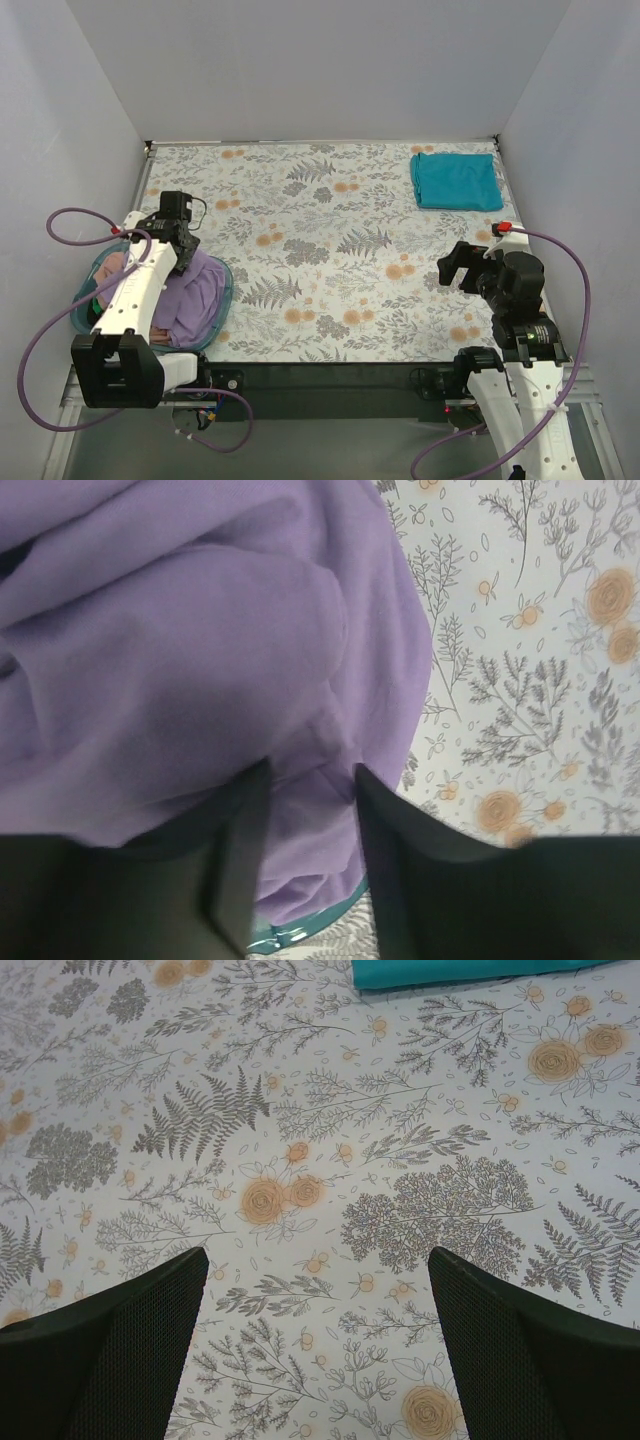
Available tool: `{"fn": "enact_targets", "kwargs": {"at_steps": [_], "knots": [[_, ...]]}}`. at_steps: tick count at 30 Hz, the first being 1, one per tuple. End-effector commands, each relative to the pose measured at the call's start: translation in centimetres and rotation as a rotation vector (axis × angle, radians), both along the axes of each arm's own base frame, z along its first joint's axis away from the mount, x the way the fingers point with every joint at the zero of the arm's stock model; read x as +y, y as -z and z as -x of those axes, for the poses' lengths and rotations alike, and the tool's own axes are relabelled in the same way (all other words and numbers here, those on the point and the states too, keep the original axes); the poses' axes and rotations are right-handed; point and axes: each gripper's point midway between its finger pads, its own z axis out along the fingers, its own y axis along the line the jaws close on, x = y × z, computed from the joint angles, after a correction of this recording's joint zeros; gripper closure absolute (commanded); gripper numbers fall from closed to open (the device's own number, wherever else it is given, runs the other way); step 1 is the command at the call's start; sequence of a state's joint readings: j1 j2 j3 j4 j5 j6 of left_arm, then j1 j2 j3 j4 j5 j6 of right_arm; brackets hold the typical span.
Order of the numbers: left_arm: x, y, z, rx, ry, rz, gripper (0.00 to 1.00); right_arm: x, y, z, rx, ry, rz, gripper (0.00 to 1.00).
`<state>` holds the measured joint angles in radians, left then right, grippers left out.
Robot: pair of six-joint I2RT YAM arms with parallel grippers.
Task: Fold and stack the t-shirts
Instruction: Grab the tshirt from the pile, then move the tshirt to the center of the board
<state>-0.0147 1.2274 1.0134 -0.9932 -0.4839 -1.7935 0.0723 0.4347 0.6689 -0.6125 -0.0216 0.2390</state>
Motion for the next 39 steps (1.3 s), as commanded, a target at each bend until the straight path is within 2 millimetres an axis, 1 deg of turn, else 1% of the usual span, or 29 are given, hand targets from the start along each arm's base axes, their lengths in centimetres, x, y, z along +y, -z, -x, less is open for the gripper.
{"fn": "enact_targets", "kwargs": {"at_steps": [1,3,4,7,9,11,12,14,15,17,18,19,20,21,24,25,26,27,28,29,30,31,32,34,35,36,37,38,39], "knots": [[0.1,0.7,0.9,0.038,-0.009,0.006,0.51,-0.1,-0.2,-0.4,-0.015,0.007,0.003,0.03],[0.1,1.2,1.1,0.058,-0.009,0.006,0.41,0.0,-0.2,-0.4,-0.015,0.003,0.001,0.03],[0.1,1.6,1.2,0.069,-0.009,0.007,0.39,0.0,-0.2,-0.4,-0.015,0.000,0.000,0.03],[0.0,2.5,1.4,0.102,-0.008,0.011,0.44,-0.1,-0.4,-0.4,-0.021,0.008,0.003,0.03],[-0.3,2.9,1.3,0.111,0.002,0.024,0.58,-0.2,-0.4,-0.4,-0.020,0.014,0.007,0.03],[-0.5,2.4,0.9,0.097,0.019,0.036,0.76,-0.3,-0.4,-0.4,-0.021,0.015,0.007,0.03],[-0.6,2.1,0.9,0.094,0.023,0.036,0.97,-0.3,-0.4,-0.4,-0.023,0.015,0.007,0.04],[-0.7,0.9,0.6,0.062,0.023,0.041,1.00,-0.3,-0.7,-0.3,-0.032,0.016,0.004,0.04],[-0.9,-0.8,-0.1,0.001,0.039,0.052,1.00,-0.3,-0.6,-0.3,-0.029,0.015,0.006,0.04],[-1.2,-3.1,-0.6,-0.081,0.066,0.058,1.00,-0.3,-0.9,-0.3,-0.038,0.015,0.007,0.04],[-1.8,-5.3,-1.6,-0.165,0.102,0.077,1.00,-0.3,-1.0,-0.3,-0.042,0.013,0.006,0.04],[-2.1,-7.7,-1.7,-0.250,0.129,0.081,1.00,-0.3,-1.1,-0.3,-0.045,0.014,0.008,0.04],[-2.4,-9.2,-1.9,-0.294,0.164,0.079,1.00,-0.3,-1.3,-0.3,-0.051,0.014,0.007,0.04],[-3.3,-12.5,-2.8,-0.398,0.213,0.103,1.00,-0.3,-1.5,-0.2,-0.057,0.014,0.007,0.04],[-4.8,-17.8,-3.7,-0.542,0.324,0.117,1.00,-0.2,-2.0,-0.2,-0.071,0.008,0.003,0.04],[-5.9,-21.4,-3.9,-0.627,0.379,0.143,1.00,-0.1,-2.2,-0.3,-0.075,0.007,-0.001,0.04],[-6.9,-22.6,-4.6,-0.652,0.431,0.163,1.00,0.0,-2.3,-0.3,-0.074,0.002,-0.004,0.04],[-7.7,-24.6,-5.2,-0.708,0.492,0.159,1.00,0.0,-2.5,-0.4,-0.079,0.001,-0.007,0.04],[-9.9,-27.7,-5.2,-0.786,0.602,0.212,1.00,0.2,-2.8,-0.4,-0.082,-0.002,-0.016,0.04],[-11.7,-28.9,-5.8,-0.816,0.675,0.233,1.00,0.3,-3.0,-0.5,-0.090,-0.005,-0.022,0.04],[-13.0,-31.0,-6.3,-0.882,0.732,0.240,1.00,0.4,-3.3,-0.6,-0.097,-0.008,-0.030,0.03],[-14.5,-32.3,-6.4,-0.911,0.782,0.249,1.00,0.5,-3.5,-0.7,-0.103,-0.012,-0.039,0.03],[-17.7,-34.4,-6.8,-0.942,0.848,0.253,1.00,0.9,-3.8,-0.8,-0.112,-0.021,-0.059,0.03],[-21.9,-36.2,-6.7,-0.975,0.964,0.232,1.00,1.2,-4.1,-0.9,-0.118,-0.030,-0.078,0.03],[-25.7,-38.6,-5.0,-1.026,1.083,0.278,1.00,1.5,-4.5,-0.9,-0.128,-0.043,-0.093,0.03],[-28.4,-37.7,-6.3,-0.998,1.140,0.296,1.00,1.7,-4.7,-1.0,-0.130,-0.045,-0.104,0.03],[-30.3,-37.9,-6.6,-0.997,1.182,0.301,1.00,1.8,-4.7,-1.0,-0.129,-0.049,-0.112,0.03],[-33.0,-38.2,-5.7,-0.999,1.247,0.319,1.00,1.8,-4.7,-1.0,-0.126,-0.046,-0.116,0.03],[-35.2,-38.8,-6.6,-1.010,1.272,0.322,1.00,1.9,-4.7,-1.0,-0.125,-0.045,-0.123,0.03]]}}
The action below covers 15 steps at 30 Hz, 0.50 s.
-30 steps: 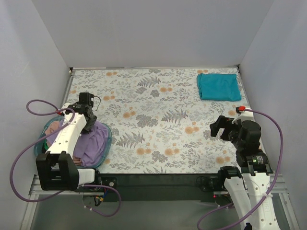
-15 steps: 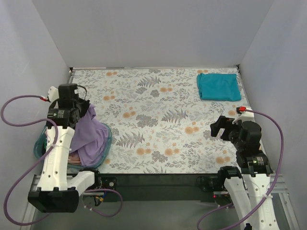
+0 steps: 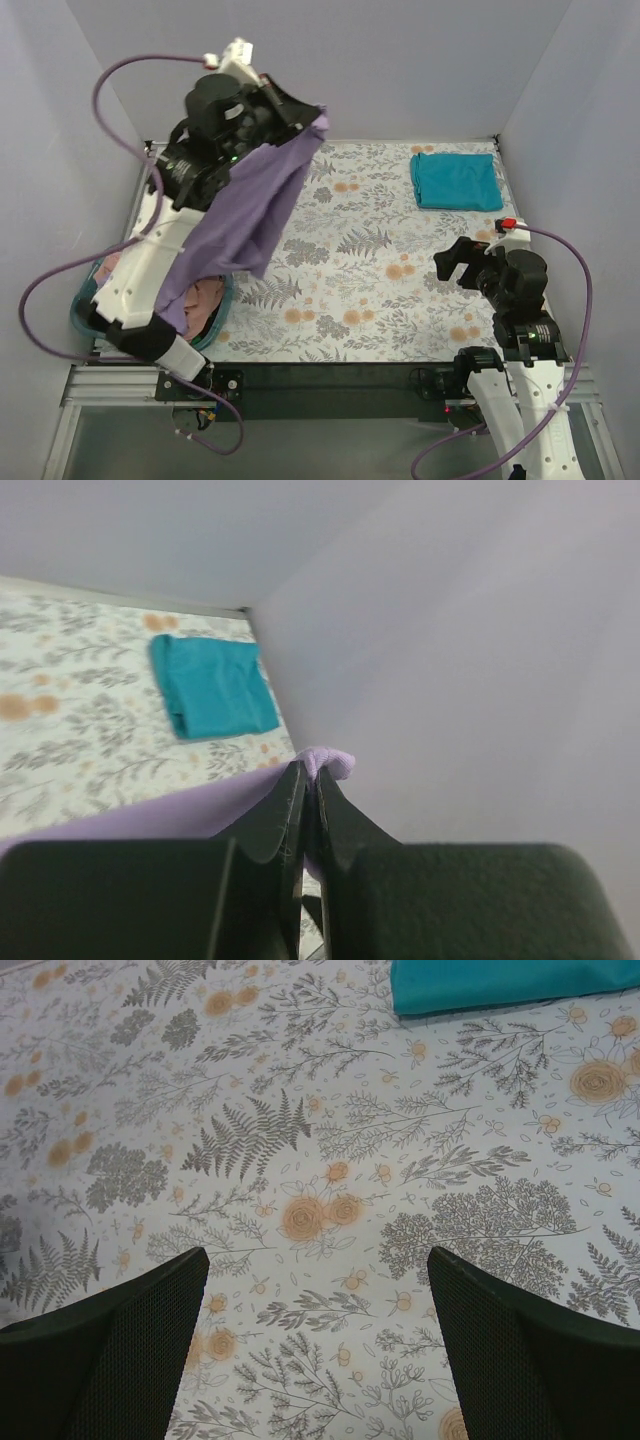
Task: Fold and stack the t-shirts
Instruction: Move the tshirt to the center of the board
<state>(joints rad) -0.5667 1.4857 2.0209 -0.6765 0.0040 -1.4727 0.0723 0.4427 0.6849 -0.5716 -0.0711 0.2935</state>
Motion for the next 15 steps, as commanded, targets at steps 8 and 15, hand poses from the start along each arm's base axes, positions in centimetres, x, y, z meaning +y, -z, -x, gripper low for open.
{"fn": "enact_targets", "kwargs": {"at_steps": [8,15], "knots": [[-12.8,-7.4,4.9,-0.288,0.339,0.077,1.00,-0.1,-3.2,-0.4,-0.086,0.039,-0.049,0.03],[-13.3,-8.0,5.0,-0.310,0.349,0.114,1.00,0.5,-2.5,-0.3,-0.058,-0.003,-0.047,0.03]]}}
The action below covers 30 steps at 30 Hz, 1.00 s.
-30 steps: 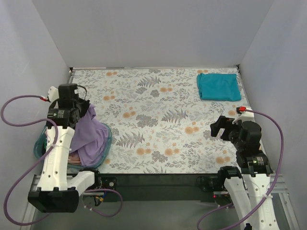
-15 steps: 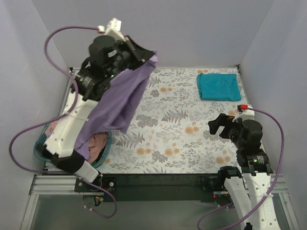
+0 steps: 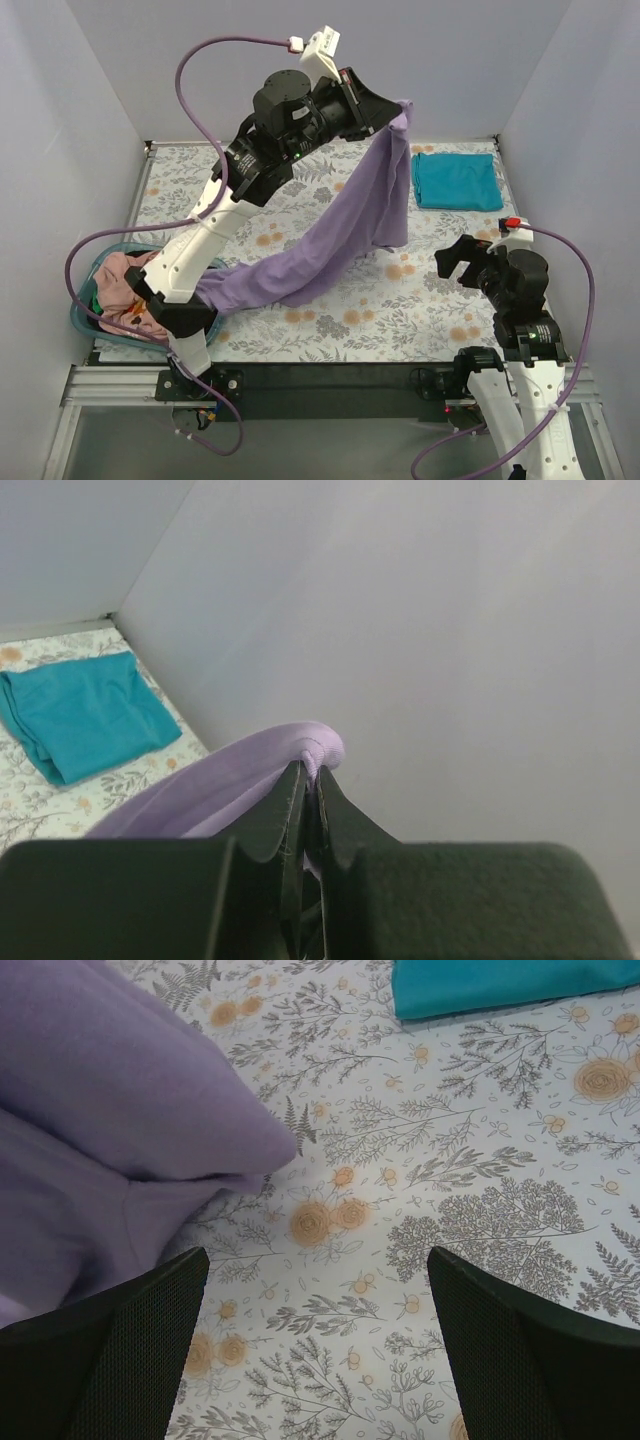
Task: Fold and stack the t-shirts
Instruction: Move the tshirt to the center of the board
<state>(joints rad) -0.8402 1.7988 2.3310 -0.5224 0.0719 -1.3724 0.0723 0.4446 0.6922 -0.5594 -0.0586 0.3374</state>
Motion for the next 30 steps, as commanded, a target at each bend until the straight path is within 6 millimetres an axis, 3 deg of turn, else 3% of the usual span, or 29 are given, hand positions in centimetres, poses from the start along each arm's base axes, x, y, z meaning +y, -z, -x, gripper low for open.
{"fn": "enact_targets", "kwargs": {"at_steps": [1,4,5,7,8,9,11,12,13,14,15,16,17,18,19,22,26,30], "knots": [[2.0,-4.9,1.7,-0.105,0.004,0.104,1.00,1.3,-1.4,0.2,-0.035,-0.081,-0.020,0.03],[3.4,-3.0,-0.2,-0.079,-0.127,0.061,1.00,3.4,0.5,0.7,0.026,-0.214,-0.040,0.04],[4.0,-0.4,-1.9,-0.038,-0.221,0.009,1.00,3.9,0.9,0.9,0.041,-0.246,-0.052,0.04],[6.3,1.6,-3.0,-0.006,-0.353,-0.043,1.00,5.0,2.0,1.2,0.086,-0.312,-0.085,0.05],[8.5,5.4,-5.1,0.047,-0.518,-0.125,1.00,5.2,3.1,1.4,0.118,-0.323,-0.094,0.05],[10.2,6.0,-5.3,0.058,-0.592,-0.138,1.00,5.4,3.8,1.2,0.137,-0.328,-0.100,0.06],[13.2,9.3,-7.2,0.113,-0.698,-0.190,1.00,5.4,6.2,1.3,0.216,-0.317,-0.119,0.09],[13.5,12.9,-7.8,0.173,-0.671,-0.244,1.00,5.5,6.9,1.4,0.238,-0.321,-0.117,0.09],[16.5,15.0,-9.5,0.253,-0.720,-0.231,1.00,5.5,7.7,1.5,0.266,-0.318,-0.116,0.09],[18.0,17.3,-10.1,0.315,-0.736,-0.251,1.00,5.7,8.2,1.6,0.287,-0.324,-0.114,0.08],[19.6,21.5,-10.4,0.397,-0.762,-0.302,1.00,5.8,9.1,1.6,0.323,-0.323,-0.114,0.07],[22.8,23.1,-11.2,0.444,-0.836,-0.303,1.00,5.9,9.1,1.3,0.317,-0.325,-0.103,0.07],[24.1,24.4,-11.4,0.481,-0.869,-0.301,1.00,6.4,9.5,1.4,0.329,-0.346,-0.088,0.06],[25.3,27.6,-11.0,0.537,-0.890,-0.341,1.00,6.6,9.7,1.3,0.333,-0.348,-0.072,0.05],[27.5,28.4,-11.1,0.568,-0.936,-0.335,1.00,6.3,10.0,0.8,0.334,-0.312,-0.042,0.04],[30.0,31.9,-10.3,0.640,-0.976,-0.352,1.00,7.1,11.8,0.2,0.381,-0.307,0.031,0.02],[31.4,35.0,-8.6,0.682,-0.988,-0.381,1.00,7.9,12.7,-2.4,0.393,-0.289,0.077,0.02],[32.0,36.0,-7.4,0.698,-0.981,-0.386,1.00,7.4,12.2,-7.3,0.367,-0.130,0.088,0.02]]}}
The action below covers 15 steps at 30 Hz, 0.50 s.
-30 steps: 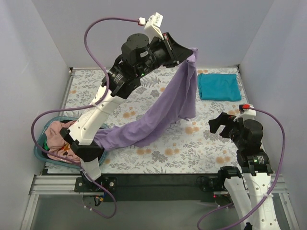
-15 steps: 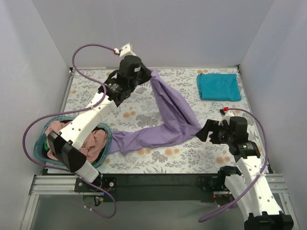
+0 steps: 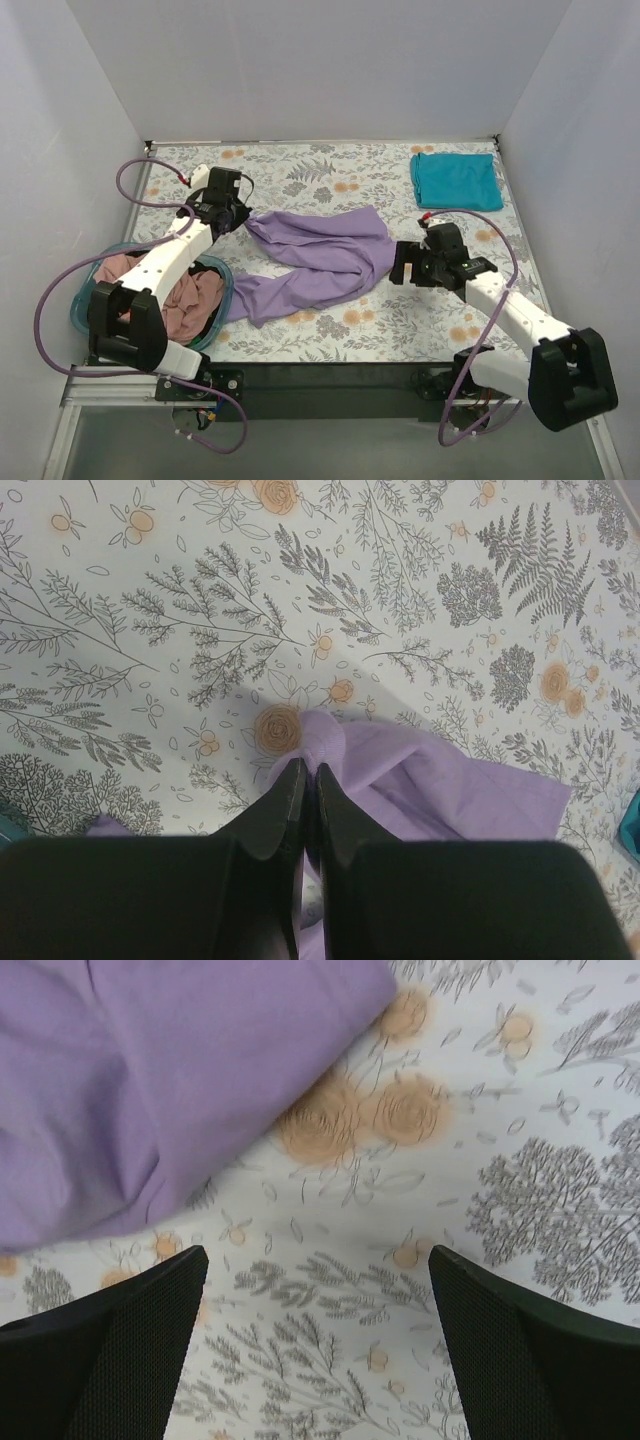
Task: Fold and stack the t-shirts
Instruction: Move the tshirt to the center of the board, then flatten the tshirt out
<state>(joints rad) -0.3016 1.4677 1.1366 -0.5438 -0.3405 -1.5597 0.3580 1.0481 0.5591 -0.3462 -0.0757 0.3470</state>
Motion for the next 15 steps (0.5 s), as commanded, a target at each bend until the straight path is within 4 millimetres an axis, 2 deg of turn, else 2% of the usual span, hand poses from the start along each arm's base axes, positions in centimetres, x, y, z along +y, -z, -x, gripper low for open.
{"fn": "enact_targets", "kwargs": {"at_steps": [1,4,5,6,9,10,11,12,13,15], "knots": [[0.6,-1.5,0.5,-0.067,-0.013,0.032,1.00,0.3,-2.8,-7.3,-0.150,0.175,0.000,0.02],[0.9,-0.9,1.2,-0.062,-0.017,0.027,1.00,0.8,-2.1,-9.9,-0.132,0.257,-0.010,0.08],[1.1,-0.7,1.4,-0.057,-0.022,0.023,1.00,1.1,-1.3,-10.5,-0.105,0.264,-0.004,0.14],[1.0,-0.8,1.4,-0.062,-0.022,0.026,1.00,1.3,-1.0,-10.9,-0.089,0.277,-0.014,0.16],[1.1,-0.9,1.6,-0.062,-0.019,0.027,1.00,1.9,1.8,-11.9,-0.030,0.293,-0.006,0.25],[1.1,-0.9,1.6,-0.064,-0.019,0.027,1.00,2.1,2.0,-12.2,-0.026,0.296,-0.009,0.28],[1.2,-0.9,1.7,-0.062,-0.021,0.022,1.00,2.2,3.0,-12.4,-0.004,0.294,0.006,0.44],[1.2,-1.0,1.7,-0.064,-0.021,0.023,1.00,2.0,3.2,-12.4,-0.005,0.303,0.015,0.51],[1.3,-1.1,1.7,-0.068,-0.025,0.024,1.00,2.0,3.3,-12.4,-0.003,0.304,0.018,0.64],[1.3,-1.3,1.7,-0.067,-0.024,0.025,1.00,1.9,2.6,-12.4,-0.024,0.313,0.011,0.84]]}}
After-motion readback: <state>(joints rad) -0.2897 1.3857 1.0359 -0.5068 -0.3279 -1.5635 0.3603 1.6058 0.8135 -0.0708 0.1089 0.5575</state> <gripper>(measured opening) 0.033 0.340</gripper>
